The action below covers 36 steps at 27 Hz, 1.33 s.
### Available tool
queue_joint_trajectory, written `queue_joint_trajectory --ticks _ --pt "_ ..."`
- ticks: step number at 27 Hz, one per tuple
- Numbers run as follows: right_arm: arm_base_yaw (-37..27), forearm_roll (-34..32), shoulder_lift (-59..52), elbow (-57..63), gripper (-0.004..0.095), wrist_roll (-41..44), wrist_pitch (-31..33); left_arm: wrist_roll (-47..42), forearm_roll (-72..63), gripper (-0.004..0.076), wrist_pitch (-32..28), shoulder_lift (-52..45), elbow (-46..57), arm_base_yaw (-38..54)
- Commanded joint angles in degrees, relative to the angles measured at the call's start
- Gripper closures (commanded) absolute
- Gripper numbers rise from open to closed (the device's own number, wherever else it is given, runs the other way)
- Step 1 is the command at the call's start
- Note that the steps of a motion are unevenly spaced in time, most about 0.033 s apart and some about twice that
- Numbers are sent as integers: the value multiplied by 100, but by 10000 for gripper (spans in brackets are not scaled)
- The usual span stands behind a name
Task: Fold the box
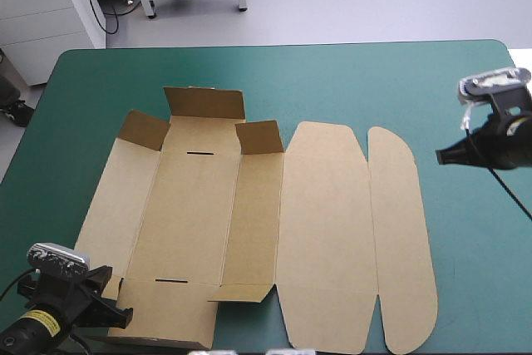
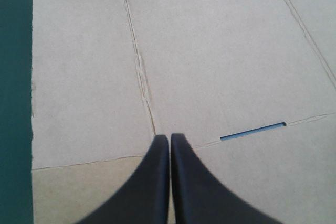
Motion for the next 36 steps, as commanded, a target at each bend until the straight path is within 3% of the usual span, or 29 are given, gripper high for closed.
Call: queue_joint_trajectory --ticks 1,5,10,19,24,29,36 --pt "-242 50 -1033 1014 909 368 -475 9 -2 731 -356 67 -152 -10" --pt "-242 50 -1823 1988 909 725 -587 -2 -132 731 -383 67 -152 -10" --pt "-242 50 -1883 2082 909 725 -675 -2 -66 731 -191 211 -520 -10" --pt "-242 92 -1883 2082 909 712 -1050 14 25 731 461 1660 -2654 -10" --pt "-242 92 -1883 2082 909 698 -1089 14 157 731 407 2530 -3466 -10" --pt "-242 101 -1883 2082 909 659 -1101 14 410 731 448 3152 -3597 -10" --pt "-242 101 -1883 2150 909 560 -1184 14 546 731 960 3809 -3597 -10"
